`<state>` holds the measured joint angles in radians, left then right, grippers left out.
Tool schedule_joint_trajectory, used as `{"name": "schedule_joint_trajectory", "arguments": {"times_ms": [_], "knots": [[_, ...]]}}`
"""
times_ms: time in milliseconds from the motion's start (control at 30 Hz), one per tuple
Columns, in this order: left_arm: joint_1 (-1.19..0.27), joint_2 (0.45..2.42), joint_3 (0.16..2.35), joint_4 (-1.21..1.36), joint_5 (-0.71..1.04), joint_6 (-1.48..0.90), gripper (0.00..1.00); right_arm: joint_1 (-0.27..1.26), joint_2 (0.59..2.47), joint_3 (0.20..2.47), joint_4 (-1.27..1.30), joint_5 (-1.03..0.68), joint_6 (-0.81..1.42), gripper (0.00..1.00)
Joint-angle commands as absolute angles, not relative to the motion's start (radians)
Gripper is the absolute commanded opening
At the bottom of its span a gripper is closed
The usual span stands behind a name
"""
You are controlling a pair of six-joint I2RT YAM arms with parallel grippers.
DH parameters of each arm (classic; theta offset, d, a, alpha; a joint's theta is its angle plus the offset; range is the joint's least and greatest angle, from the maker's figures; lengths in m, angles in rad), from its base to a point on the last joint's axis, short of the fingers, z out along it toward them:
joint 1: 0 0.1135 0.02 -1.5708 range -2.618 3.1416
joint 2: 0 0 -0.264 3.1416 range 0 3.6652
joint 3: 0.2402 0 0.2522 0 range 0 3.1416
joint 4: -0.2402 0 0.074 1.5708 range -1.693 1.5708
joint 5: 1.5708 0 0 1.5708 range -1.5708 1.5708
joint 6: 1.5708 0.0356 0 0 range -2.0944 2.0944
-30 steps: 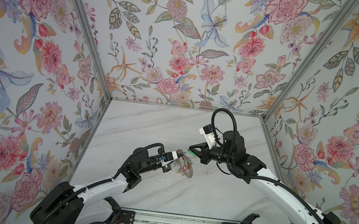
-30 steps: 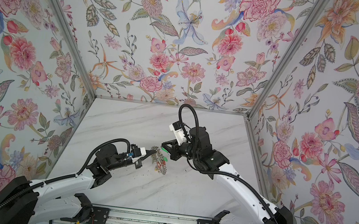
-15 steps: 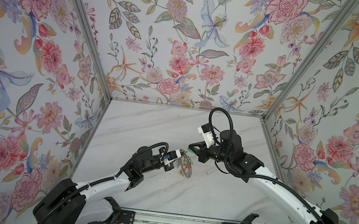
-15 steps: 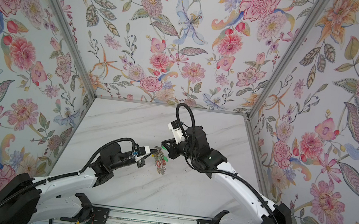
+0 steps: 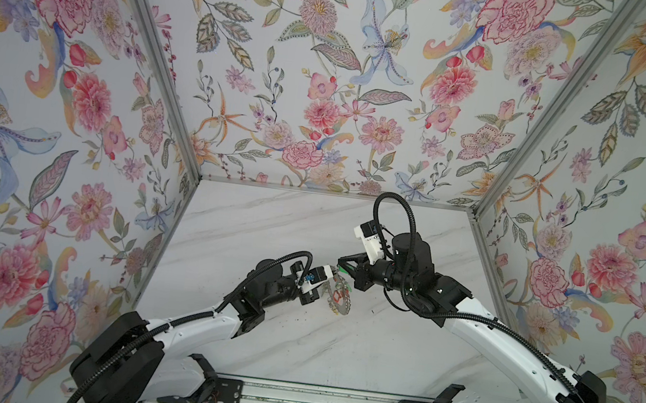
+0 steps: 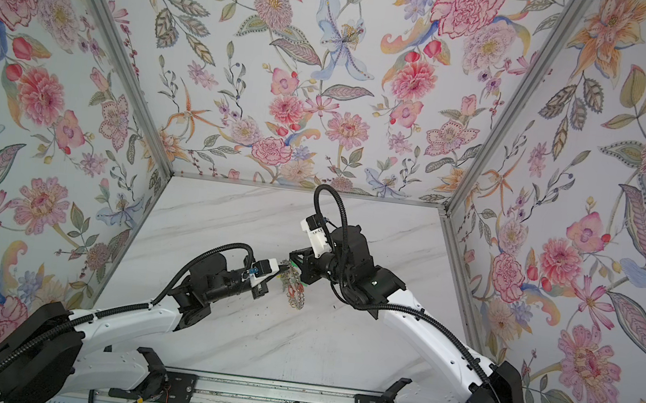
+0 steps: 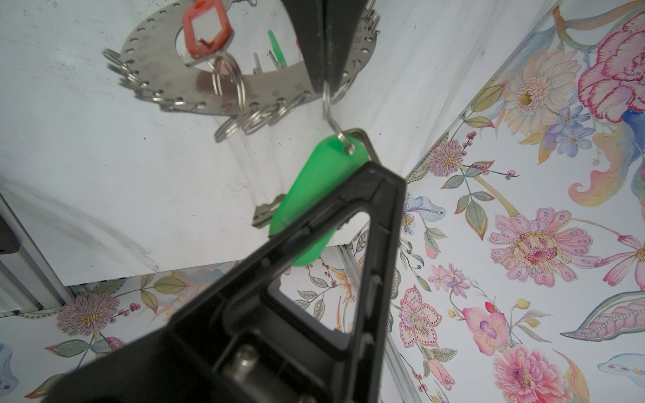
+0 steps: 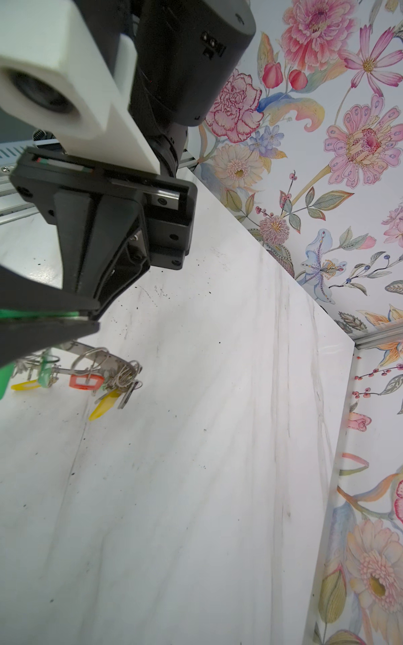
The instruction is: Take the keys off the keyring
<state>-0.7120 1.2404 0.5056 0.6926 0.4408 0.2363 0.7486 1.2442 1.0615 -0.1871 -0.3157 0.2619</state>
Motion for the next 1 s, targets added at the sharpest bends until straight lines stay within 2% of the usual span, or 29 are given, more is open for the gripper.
{"name": "schedule_joint_trajectory", "arguments": {"times_ms": [0, 300, 433, 567, 967], "knots": [[-0.718, 1.279, 0.499, 0.564, 0.463, 0.234, 0.00, 0.772, 1.221, 1.147, 0.002, -0.326, 0.286, 0.00], [-0.716, 1.291, 0.523, 0.609, 0.560, 0.196, 0.00, 0.803, 1.260, 1.168, 0.009, -0.372, 0.312, 0.00], [-0.714, 1.309, 0.525, 0.657, 0.644, 0.151, 0.00, 0.805, 1.287, 1.223, -0.095, -0.306, 0.239, 0.00], [-0.705, 1.331, 0.496, 0.775, 0.713, 0.066, 0.00, 0.804, 1.310, 1.266, -0.188, -0.247, 0.174, 0.00], [-0.696, 1.447, 0.463, 1.095, 0.737, -0.107, 0.00, 0.813, 1.425, 1.384, -0.277, -0.316, 0.132, 0.00]]}}
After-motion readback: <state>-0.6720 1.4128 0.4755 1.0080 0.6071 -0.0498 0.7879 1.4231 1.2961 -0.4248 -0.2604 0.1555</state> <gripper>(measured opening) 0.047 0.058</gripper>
